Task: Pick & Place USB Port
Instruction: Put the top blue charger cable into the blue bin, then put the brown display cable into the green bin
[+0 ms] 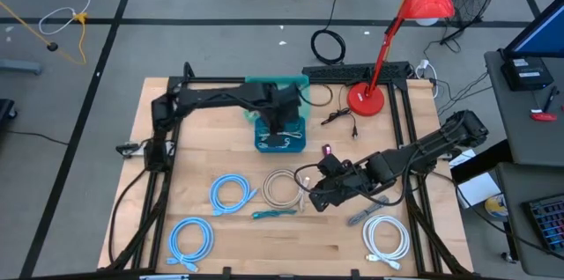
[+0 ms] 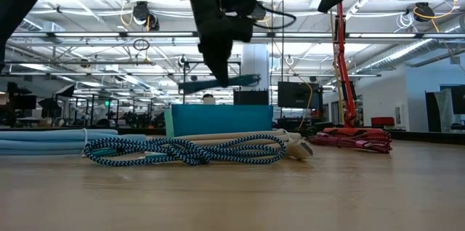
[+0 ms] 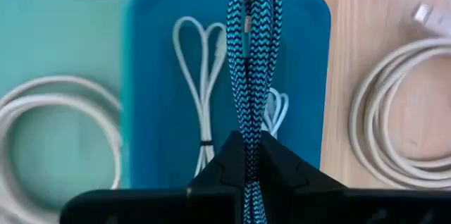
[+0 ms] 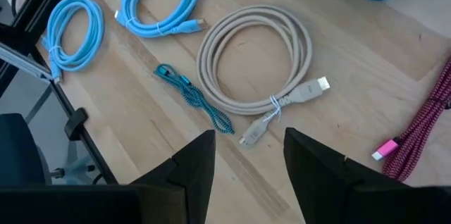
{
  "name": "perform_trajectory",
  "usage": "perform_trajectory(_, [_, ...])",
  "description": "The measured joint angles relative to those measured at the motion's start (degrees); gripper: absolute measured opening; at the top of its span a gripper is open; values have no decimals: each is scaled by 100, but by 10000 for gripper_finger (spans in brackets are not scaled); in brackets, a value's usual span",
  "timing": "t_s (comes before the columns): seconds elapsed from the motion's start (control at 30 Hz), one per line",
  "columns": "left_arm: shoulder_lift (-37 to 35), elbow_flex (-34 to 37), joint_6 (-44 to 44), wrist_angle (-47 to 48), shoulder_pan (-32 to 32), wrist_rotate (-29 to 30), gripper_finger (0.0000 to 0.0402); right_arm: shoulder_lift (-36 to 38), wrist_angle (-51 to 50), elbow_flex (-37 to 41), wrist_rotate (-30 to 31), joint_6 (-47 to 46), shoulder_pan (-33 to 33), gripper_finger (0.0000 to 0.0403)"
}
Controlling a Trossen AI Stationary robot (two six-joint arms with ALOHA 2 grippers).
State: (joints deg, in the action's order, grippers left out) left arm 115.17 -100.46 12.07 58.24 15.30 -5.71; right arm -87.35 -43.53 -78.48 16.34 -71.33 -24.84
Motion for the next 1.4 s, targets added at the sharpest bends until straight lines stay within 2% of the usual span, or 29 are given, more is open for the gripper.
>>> perform_trajectory(0.37, [278, -6, 497, -316, -118, 338, 16, 0, -2, 2, 4, -48, 0, 162])
perform_trajectory(0.63, [286, -7, 520, -474, -115, 695, 111, 0, -2, 0, 6, -91, 0, 162])
perform_trajectory(0.8, [287, -7, 477, -388, -113, 1211, 141, 0, -1, 0, 6, -153, 0, 162])
perform_trajectory(1.2, [224, -3, 55, 776, -353, 1327, 147, 0, 0, 2, 4, -59, -2, 162])
perform_trajectory(1.4, [-244, -23, -358, 1021, -568, 1332, 147, 2, 14, 1, -9, 140, -2, 162])
